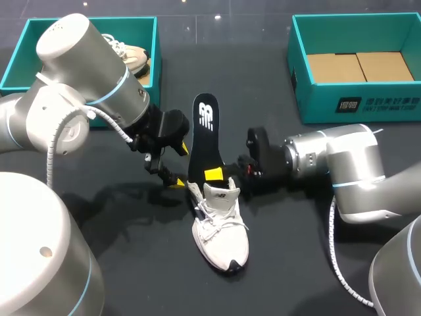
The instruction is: Take the shoe out of the shoebox, open the shoe tongue, remove and reinsert the insole, then place the shoe into the shoebox
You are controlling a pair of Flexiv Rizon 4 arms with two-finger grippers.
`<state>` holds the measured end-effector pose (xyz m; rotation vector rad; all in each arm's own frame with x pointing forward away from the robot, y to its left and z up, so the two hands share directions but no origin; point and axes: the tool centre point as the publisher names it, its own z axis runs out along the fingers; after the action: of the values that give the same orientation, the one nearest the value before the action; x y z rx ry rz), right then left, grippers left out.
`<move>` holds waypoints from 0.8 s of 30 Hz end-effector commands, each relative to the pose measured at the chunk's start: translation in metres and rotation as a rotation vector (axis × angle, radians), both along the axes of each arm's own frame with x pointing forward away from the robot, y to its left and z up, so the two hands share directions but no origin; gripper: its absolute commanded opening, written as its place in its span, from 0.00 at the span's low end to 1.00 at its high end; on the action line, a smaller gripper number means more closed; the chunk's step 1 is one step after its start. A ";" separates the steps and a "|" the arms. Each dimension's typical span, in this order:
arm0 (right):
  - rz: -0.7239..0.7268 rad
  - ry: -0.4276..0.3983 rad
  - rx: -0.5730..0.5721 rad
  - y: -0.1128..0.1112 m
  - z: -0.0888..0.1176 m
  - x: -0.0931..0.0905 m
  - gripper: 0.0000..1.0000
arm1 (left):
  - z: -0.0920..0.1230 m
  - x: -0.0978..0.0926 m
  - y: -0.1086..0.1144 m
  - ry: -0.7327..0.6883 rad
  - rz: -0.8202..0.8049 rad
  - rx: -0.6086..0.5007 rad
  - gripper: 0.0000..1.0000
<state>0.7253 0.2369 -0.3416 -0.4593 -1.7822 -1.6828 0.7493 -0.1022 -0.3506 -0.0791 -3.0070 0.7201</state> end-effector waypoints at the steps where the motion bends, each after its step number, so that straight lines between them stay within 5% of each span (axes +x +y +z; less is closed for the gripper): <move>1: -0.007 -0.002 -0.010 -0.001 -0.001 -0.007 0.00 | -0.001 -0.001 0.000 -0.002 0.000 0.002 1.00; 10: 0.009 -0.009 -0.025 0.001 0.004 -0.003 0.00 | -0.001 -0.001 0.000 -0.002 0.000 0.002 1.00; 24: 0.025 -0.017 -0.030 0.001 0.007 0.005 0.14 | -0.001 -0.001 0.000 -0.002 0.000 0.002 1.00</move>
<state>0.7284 0.2369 -0.3338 -0.4401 -1.8188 -1.6550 0.7493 -0.1022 -0.3506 -0.0791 -3.0070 0.7201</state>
